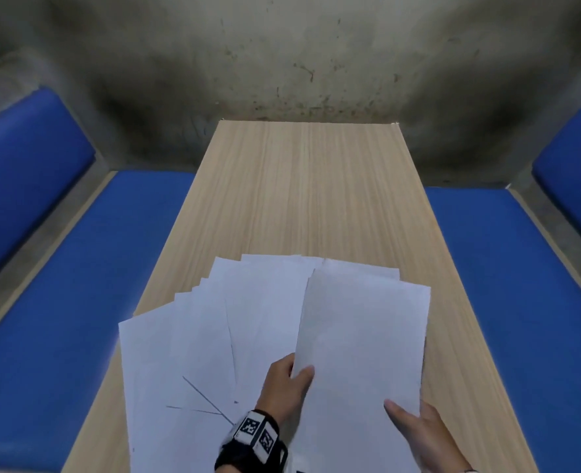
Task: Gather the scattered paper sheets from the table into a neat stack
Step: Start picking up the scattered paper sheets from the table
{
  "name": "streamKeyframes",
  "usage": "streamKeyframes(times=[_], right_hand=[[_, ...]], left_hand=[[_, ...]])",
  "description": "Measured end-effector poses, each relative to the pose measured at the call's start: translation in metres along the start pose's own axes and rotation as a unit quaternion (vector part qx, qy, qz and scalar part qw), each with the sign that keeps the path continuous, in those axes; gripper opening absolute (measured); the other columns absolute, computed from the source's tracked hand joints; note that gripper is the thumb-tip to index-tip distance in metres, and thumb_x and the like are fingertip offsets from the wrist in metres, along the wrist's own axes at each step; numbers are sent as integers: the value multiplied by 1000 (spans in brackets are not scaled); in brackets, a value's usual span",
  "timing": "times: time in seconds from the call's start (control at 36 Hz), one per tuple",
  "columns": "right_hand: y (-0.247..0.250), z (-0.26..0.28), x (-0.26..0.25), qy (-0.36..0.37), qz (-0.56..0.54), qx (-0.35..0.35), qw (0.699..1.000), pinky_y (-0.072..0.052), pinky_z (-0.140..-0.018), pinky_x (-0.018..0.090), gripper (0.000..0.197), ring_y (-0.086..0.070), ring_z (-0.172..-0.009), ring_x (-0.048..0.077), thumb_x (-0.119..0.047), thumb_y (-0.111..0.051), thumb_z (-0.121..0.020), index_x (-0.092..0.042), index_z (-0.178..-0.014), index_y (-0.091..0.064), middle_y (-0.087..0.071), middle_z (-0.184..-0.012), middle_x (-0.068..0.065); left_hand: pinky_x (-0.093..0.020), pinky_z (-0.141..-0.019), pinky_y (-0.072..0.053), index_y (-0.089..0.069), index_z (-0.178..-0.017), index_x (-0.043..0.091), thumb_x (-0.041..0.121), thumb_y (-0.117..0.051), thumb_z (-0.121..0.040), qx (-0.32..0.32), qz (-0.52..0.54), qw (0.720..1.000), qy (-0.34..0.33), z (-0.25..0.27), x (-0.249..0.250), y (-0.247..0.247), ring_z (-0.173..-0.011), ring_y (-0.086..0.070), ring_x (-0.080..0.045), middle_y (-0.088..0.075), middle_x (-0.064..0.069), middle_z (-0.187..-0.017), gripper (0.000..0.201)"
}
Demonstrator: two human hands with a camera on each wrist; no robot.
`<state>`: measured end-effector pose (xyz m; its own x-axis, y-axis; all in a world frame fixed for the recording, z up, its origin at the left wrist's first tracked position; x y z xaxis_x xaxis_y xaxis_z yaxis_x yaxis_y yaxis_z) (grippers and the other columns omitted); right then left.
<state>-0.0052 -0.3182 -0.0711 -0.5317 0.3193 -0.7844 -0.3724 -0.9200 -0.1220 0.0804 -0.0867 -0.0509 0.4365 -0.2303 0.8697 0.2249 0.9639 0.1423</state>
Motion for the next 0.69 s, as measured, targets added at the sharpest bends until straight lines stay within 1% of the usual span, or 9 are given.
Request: streamKeyframes(times=[0.06,0.11,0.17,0.28,0.42,0.5,0.56,0.61,0.69], right_hand=[[-6,2,-3,19,-3,2,1000,-57,-56,22,96,-75,-72,14,-51,-93,-12,-7,-93,-66,-79,-79,1],[-6,3,-1,23,3,15,1000,-57,-55,23,67,-75,-70,16,-32,-95,-43,-3,-97,-66,-78,-76,3],[-6,5,-1,20,-1,22,1000,-57,-54,23,21,-74,-66,14,-3,-70,-81,-1,-100,-64,-77,-71,0],[2,1,10,9,56,50,997,-53,-51,19,13,-72,-61,9,4,-60,-87,-2,-96,-66,-76,-67,-4],[5,-2,21,1,74,71,995,-54,-53,21,21,-65,-76,19,4,-61,-86,3,-107,-63,-69,-83,6],[4,0,24,-4,61,76,995,-53,-56,23,23,-64,-79,20,5,-60,-87,2,-109,-61,-68,-86,8],[2,1,25,-6,58,74,996,-48,-62,27,22,-62,-79,19,6,-59,-87,0,-108,-60,-67,-87,7],[0,2,25,-8,58,74,996,-45,-62,27,21,-61,-77,19,7,-58,-87,0,-107,-59,-66,-85,6],[1,2,25,-11,73,82,994,-46,-58,25,17,-63,-73,19,7,-59,-87,2,-103,-61,-67,-82,6]], left_hand=[[-37,-67,-55,-58,-73,23,32,-57,-86,153,-73,985,10,-8,-12,29,-71,-59,-16,-64,7,-81,17],[-40,-84,-54,-60,-97,28,39,-58,-87,257,-222,940,41,-12,-20,57,-97,-59,-18,-59,2,-111,15],[-42,-96,-48,-48,-129,19,51,-60,-83,275,-311,904,98,-21,-29,76,-117,-50,-26,-50,-6,-131,57],[-45,-101,-44,-19,-149,13,58,-65,-77,263,-327,894,158,-34,-36,86,-131,-42,-30,-39,-9,-146,96],[-46,-93,-48,-43,-133,20,41,-65,-83,245,-300,912,137,-46,-42,87,-115,-57,-31,-58,-3,-128,58],[-39,-75,-55,-54,-85,18,23,-62,-85,260,-248,930,72,-47,-39,95,-79,-63,-28,-68,-6,-95,9],[-30,-60,-48,-44,-65,19,15,-61,-86,276,-232,931,56,-45,-35,105,-61,-53,-23,-63,-4,-77,28],[-30,-58,-44,-44,-61,16,14,-60,-88,277,-242,929,50,-45,-31,118,-61,-52,-23,-63,-7,-76,31],[-33,-67,-45,-63,-84,5,14,-52,-93,263,-309,912,52,-48,-27,139,-87,-61,-33,-63,-16,-98,17]])
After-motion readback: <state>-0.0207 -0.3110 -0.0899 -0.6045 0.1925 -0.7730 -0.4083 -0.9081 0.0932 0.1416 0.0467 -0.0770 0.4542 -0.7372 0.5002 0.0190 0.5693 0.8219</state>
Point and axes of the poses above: each hand's wrist, its own z-axis away from the middle knuckle, its own y-axis out of the back of the hand, x = y × z, the point moved 7 cm from there along -z, towards the middle knuckle
